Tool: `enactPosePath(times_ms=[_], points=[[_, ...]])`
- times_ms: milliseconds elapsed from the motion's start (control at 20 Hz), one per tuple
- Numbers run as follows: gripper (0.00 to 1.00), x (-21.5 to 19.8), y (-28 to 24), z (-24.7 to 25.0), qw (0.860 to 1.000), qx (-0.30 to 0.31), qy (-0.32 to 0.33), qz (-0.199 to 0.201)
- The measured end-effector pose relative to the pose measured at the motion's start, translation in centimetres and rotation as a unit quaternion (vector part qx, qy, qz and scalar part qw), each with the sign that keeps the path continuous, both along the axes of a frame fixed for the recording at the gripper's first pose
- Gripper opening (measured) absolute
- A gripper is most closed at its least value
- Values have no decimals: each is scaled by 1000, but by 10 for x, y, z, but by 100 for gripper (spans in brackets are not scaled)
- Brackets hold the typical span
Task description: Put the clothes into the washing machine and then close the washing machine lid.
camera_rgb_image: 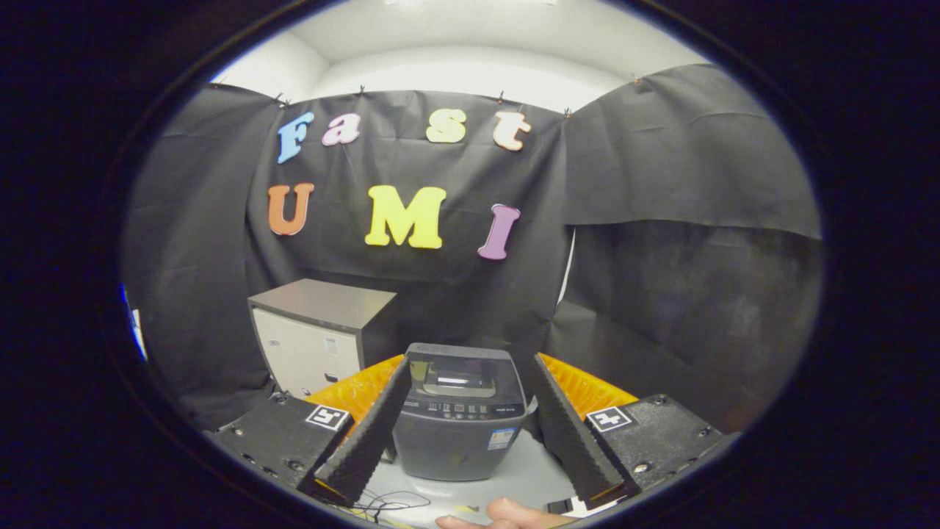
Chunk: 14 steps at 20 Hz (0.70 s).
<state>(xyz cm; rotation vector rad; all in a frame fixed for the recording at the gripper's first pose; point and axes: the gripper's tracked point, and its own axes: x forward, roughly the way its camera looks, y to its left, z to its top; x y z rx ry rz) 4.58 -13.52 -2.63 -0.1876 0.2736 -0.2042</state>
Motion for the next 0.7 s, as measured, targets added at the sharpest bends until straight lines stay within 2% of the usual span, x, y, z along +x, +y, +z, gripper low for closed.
enactPosePath(times_ms=[250, 450, 700], points=[[100, -71, -14, 37, 998, -14, -25, 47], [100, -130, -20, 57, 996, -19, -47, 67], [100, -175, -6, 71, 994, 8, -58, 91]])
